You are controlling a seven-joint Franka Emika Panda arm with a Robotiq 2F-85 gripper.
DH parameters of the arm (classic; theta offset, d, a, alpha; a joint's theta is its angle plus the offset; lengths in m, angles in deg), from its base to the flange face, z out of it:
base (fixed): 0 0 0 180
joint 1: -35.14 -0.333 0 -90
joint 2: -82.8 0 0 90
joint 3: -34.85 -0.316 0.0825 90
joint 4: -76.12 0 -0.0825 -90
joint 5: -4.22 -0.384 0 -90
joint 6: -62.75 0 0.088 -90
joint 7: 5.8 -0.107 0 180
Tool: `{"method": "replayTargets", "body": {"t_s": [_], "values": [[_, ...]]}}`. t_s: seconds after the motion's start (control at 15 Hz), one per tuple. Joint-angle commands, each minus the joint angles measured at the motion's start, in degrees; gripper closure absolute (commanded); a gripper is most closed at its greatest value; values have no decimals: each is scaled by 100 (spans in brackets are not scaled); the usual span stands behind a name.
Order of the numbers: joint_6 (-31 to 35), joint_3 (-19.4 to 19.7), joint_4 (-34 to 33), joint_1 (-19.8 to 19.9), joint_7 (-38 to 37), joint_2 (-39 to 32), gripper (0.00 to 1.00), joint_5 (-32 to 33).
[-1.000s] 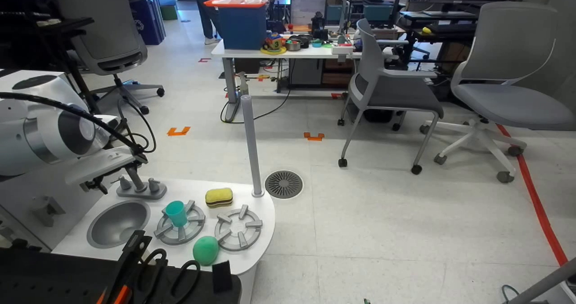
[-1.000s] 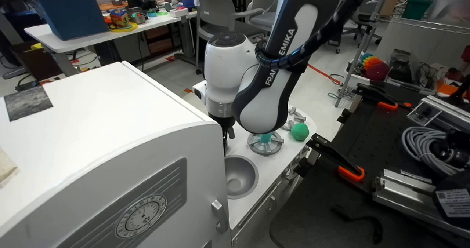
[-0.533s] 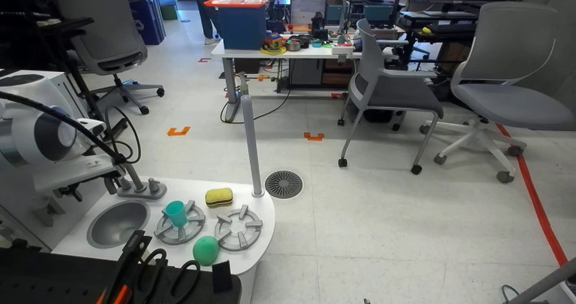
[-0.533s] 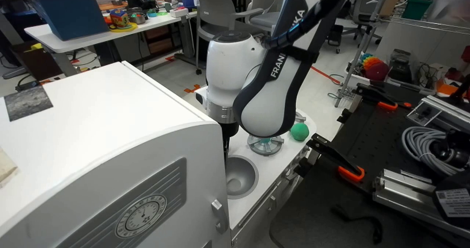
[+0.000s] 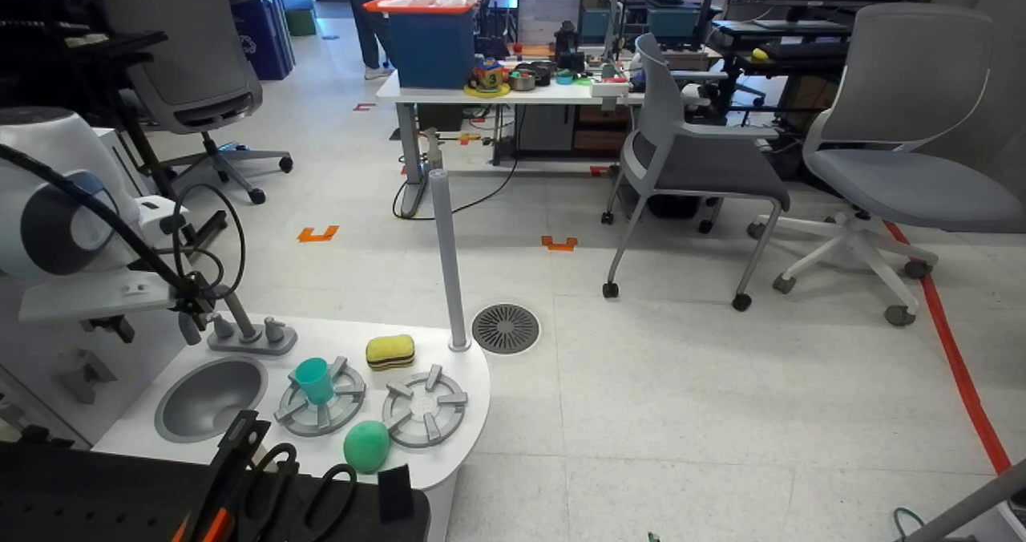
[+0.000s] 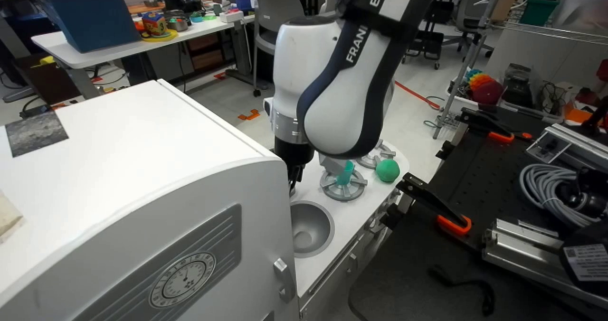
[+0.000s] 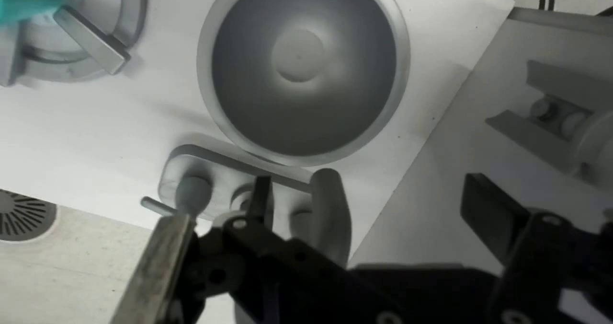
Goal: Move the faucet to the center of the sink.
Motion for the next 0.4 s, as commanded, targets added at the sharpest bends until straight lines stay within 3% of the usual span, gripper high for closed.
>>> {"method": "replayTargets", "body": {"t_s": [0.0,0.13,0.2,0.33], "values": [[-362,509,836,-211,-664,1006,0,-391],[-635,955,1204,-406,-1010,1493,0,-402],[-378,607,633,-167,-632,828,0,-310],[-550,858,938,-239,-830,1233,0,-288]]}}
